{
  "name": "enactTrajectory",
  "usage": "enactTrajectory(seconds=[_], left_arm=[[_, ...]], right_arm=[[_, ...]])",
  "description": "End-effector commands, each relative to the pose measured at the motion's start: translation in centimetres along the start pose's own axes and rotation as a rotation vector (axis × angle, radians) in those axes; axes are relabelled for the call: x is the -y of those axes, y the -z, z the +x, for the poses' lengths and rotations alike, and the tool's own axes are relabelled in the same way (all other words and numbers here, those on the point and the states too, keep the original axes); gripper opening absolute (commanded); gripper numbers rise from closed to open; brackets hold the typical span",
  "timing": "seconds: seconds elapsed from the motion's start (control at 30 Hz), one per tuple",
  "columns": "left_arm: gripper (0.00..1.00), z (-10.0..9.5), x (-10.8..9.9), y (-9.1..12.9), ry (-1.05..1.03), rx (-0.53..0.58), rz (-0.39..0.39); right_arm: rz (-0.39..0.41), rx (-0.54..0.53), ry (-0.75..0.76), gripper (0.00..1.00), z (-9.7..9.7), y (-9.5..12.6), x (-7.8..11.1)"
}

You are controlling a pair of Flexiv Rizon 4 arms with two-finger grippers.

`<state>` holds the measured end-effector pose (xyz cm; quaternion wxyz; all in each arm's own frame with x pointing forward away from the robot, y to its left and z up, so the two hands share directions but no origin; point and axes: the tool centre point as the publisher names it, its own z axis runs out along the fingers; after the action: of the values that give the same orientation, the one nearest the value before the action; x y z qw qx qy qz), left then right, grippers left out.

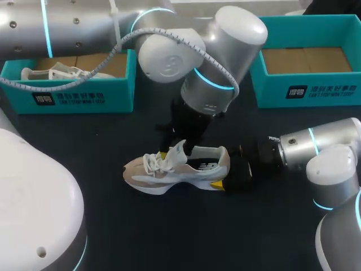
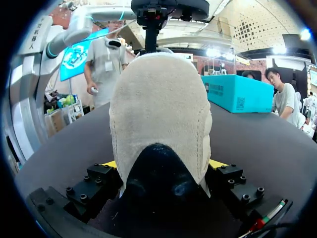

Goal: Take the shoe out of the shoebox, open the shoe tongue, remove and reinsert the insole, then place the shoe into the shoebox

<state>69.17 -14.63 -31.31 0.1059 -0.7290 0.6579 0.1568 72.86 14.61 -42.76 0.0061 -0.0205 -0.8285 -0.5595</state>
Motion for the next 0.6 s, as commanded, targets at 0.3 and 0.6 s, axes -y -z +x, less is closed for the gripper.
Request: enactTrajectory(seconds=[0.3,0.6], left_arm=[[0.00,-2.9,-0.6,0.7,0.003,-0.044,-0.028],[0.00,-6.1,-0.9,-1.2,0.042,0.016,-0.059]], right_arm=[[0.004,0.001,-0.001,0.00,-0.2,-1.0,0.4],[0.004,0.001,-0.001,0.00,-0.2,-1.0,0.4]])
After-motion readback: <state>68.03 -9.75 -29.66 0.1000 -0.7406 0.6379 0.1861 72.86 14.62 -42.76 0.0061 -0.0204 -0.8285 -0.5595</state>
